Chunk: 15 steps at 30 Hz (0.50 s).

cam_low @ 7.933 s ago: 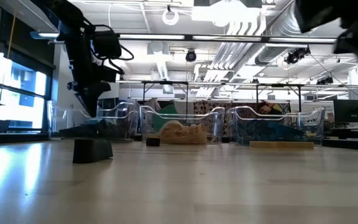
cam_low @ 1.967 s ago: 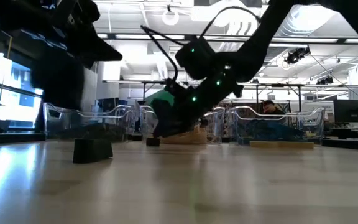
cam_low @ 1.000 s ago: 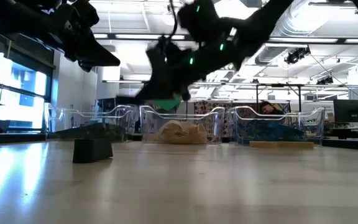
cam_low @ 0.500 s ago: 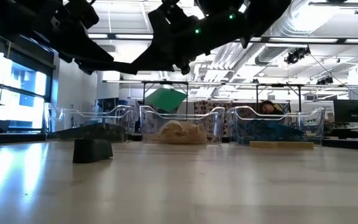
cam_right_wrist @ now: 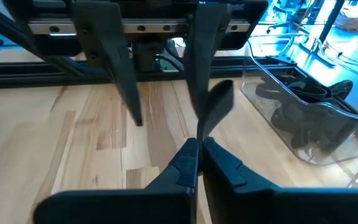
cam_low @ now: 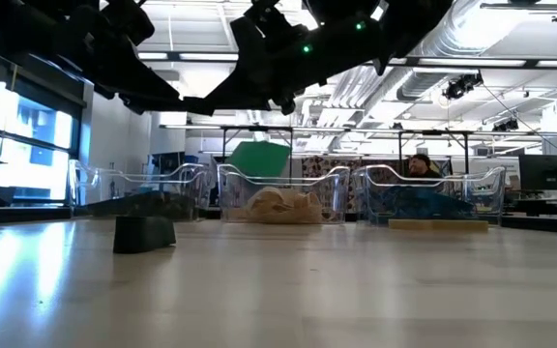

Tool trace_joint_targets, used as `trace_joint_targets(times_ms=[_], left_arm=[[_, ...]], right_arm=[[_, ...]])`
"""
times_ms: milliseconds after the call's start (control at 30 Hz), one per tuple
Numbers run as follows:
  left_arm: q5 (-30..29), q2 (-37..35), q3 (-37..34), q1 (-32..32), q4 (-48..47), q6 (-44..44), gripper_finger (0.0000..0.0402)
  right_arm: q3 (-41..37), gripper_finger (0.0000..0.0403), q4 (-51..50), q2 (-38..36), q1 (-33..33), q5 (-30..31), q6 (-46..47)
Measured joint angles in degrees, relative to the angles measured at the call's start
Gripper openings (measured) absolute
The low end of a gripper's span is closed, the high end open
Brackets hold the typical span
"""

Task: Sort rubber bands into baskets
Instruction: Put the black rubber band into the left transparent bin

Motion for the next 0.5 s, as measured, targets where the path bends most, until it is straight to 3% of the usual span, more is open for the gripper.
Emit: trace_joint_targets(times_ms=[300, 500], left_arm=[[-2.4, -0.1, 0.0, 0.0, 0.0, -0.6, 0.0181], [1.1, -0.1, 0.0, 0.0, 0.3, -0.6, 0.0181]], right_arm=[[0.0, 0.0, 0.0, 0.0, 1.9, 0.0, -0.1], [0.0, 0.0, 0.0, 0.0, 2.2, -0.1, -0.1]])
